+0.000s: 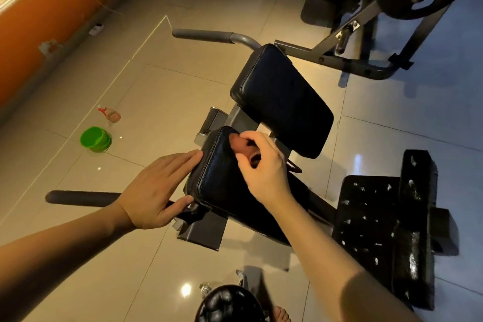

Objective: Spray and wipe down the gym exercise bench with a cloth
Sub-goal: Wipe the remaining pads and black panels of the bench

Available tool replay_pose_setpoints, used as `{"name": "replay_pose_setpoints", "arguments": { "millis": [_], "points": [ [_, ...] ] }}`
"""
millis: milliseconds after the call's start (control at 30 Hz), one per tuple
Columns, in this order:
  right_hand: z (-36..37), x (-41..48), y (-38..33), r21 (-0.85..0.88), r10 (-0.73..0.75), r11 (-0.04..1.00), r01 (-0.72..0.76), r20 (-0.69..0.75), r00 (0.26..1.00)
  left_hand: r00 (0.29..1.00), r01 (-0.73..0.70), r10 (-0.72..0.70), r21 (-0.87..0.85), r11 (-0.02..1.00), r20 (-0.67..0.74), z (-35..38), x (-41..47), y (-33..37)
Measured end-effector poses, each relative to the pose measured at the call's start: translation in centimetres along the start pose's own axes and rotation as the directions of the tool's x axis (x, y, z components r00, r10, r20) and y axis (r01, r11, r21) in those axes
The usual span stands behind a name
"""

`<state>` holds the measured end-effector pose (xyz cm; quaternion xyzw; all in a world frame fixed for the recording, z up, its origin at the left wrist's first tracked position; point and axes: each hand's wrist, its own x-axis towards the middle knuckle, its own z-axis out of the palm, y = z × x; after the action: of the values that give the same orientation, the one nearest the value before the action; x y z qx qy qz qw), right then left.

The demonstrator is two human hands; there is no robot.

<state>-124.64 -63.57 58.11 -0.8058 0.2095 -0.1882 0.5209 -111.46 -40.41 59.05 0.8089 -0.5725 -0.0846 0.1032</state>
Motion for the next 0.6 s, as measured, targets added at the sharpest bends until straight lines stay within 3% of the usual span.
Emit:
{"name": "replay_pose_setpoints", "arguments": {
  "millis": [167,267,333,433,600],
  "points": [
    [-3.6,-1.5,4.6,-0.027,0.331,0.942,-0.336,-0.113,0.937,1.000,0.019,-0.019,-0.011,1.000,0.002,0.1,0.0,0.0],
    [-2.7,1.0,1.4,0.196,0.271,0.952,-0.235,-0.186,0.944,1.000,0.007,-0.007,-0.008,1.000,-0.009,0.0,0.0,0.0],
    [-0.5,2.0,-2.3,0.292,0.155,0.949,-0.119,-0.101,0.983,1.000,0.002,-0.002,-0.012,1.000,-0.020,0.0,0.0,0.1],
    [1.4,-0.1,-1.5,0.023,-0.018,1.000,0.019,-0.030,0.999,1.000,-0.004,0.003,-0.033,0.999,-0.027,0.1,-0.1,-0.1],
    [-4.6,-4.2,5.4,-0.110,0.366,0.921,-0.374,-0.083,0.927,0.999,-0.005,0.004,-0.018,1.000,-0.039,0.3,-0.2,-0.4]
  ]
}}
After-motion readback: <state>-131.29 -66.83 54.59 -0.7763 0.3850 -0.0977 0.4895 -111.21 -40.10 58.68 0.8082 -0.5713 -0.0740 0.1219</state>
